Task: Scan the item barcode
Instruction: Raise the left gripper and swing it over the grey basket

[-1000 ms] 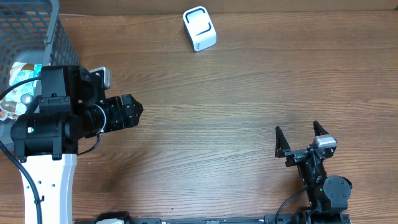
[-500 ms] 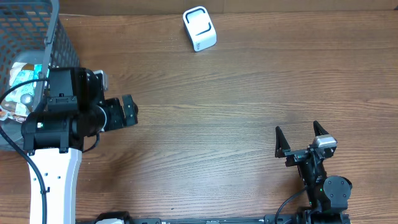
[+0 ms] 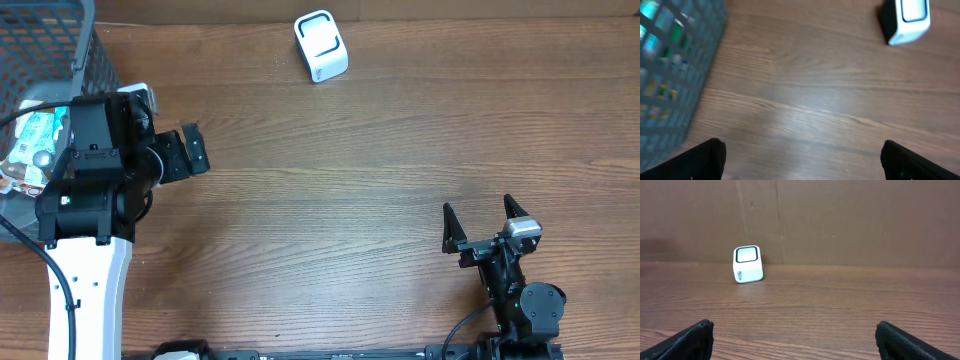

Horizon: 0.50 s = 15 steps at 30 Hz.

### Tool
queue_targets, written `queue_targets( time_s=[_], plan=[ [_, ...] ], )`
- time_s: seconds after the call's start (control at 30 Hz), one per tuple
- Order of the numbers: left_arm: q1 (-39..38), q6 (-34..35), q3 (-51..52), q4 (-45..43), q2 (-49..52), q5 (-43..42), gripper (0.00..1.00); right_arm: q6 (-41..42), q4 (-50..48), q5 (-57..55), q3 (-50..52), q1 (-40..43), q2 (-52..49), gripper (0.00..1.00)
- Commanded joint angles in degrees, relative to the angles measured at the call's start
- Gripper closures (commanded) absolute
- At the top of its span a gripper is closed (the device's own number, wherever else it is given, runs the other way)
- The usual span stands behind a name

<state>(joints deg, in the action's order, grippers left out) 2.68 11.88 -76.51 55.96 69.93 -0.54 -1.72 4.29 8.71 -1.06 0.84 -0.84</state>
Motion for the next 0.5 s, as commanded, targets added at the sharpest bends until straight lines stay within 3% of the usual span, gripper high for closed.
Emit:
queue_targets(
  time_s=[0.0,0.27,0.47],
  plan=[
    [0.3,0.1,-0.1,-1.8,0.2,4.0,0.00,-0.3,-0.3,-0.3,0.6,0.3,0.7,0.00],
    [0.3,-0.3,-0.1,-2.1,0.2,4.0,0.00,-0.3,-0.3,-0.3,0.6,0.3,0.7,0.00],
    [0.3,-8.3,-0.3,-3.4,0.2,3.9,0.00,-0.3,-0.3,-0.3,0.6,0.3,0.7,0.00]
  ],
)
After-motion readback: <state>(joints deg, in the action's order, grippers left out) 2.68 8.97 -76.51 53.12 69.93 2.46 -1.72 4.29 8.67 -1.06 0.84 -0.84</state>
